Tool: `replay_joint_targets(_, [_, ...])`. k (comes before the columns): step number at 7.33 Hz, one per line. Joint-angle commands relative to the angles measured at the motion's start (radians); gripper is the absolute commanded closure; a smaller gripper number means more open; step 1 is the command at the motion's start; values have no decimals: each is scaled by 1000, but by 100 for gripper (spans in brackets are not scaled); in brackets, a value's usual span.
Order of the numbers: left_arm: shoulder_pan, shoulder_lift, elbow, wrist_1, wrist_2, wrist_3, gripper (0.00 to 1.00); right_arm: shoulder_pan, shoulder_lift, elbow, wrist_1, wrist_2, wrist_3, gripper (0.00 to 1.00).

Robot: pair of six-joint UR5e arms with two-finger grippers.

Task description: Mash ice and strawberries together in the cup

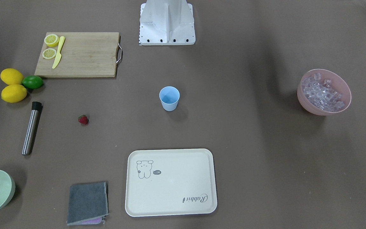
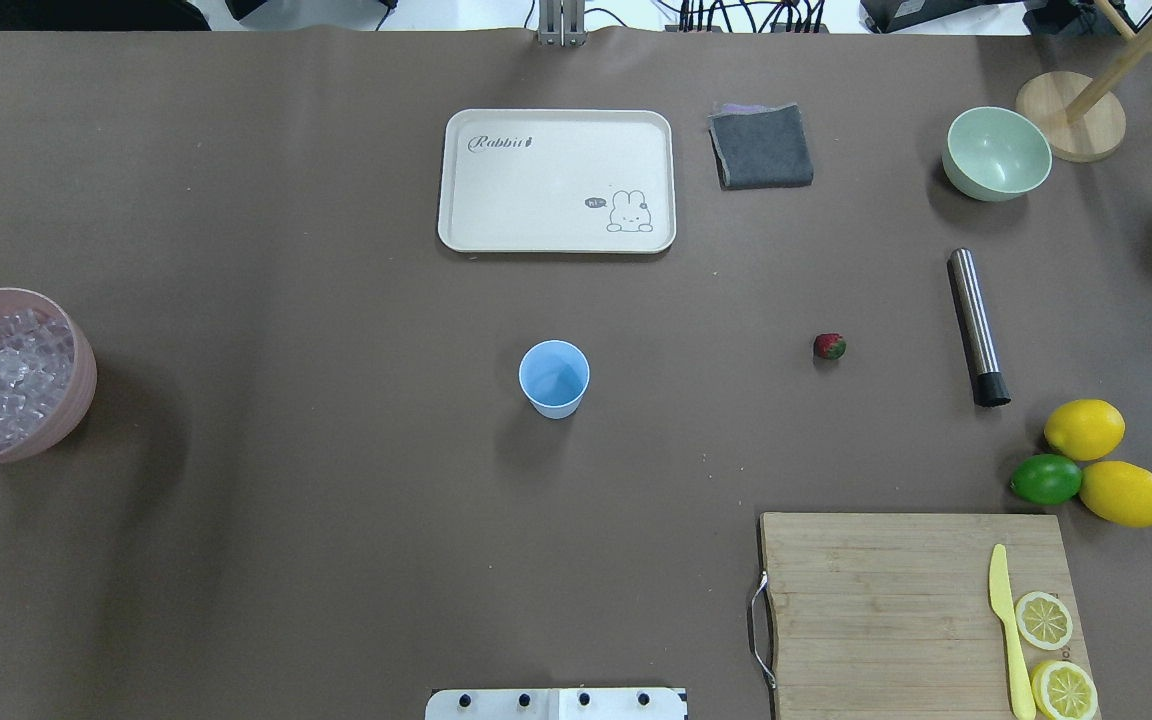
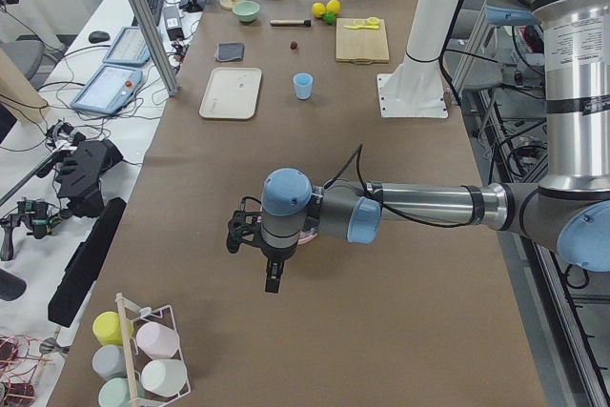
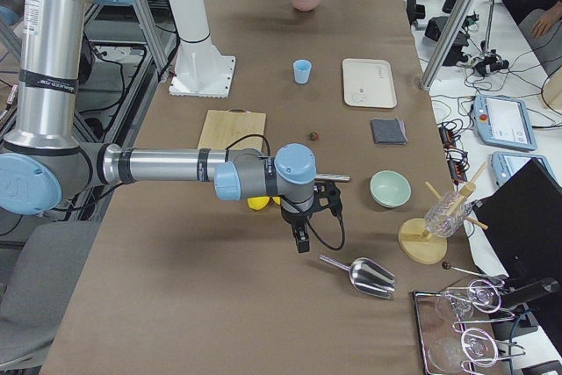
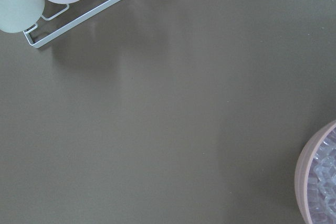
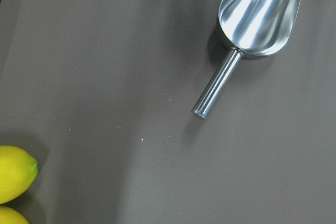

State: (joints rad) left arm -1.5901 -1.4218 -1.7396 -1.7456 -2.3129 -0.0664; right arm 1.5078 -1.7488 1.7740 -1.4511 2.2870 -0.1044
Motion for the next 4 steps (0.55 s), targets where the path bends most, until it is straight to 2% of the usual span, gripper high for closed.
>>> replay_joint_targets(1, [2, 13, -9, -11, -5, -1, 2, 2, -3, 4, 0, 0, 0, 0])
replay_joint_targets(4, [2, 37, -20, -12, -5, -7, 2, 0, -5, 8, 2, 0, 0, 0])
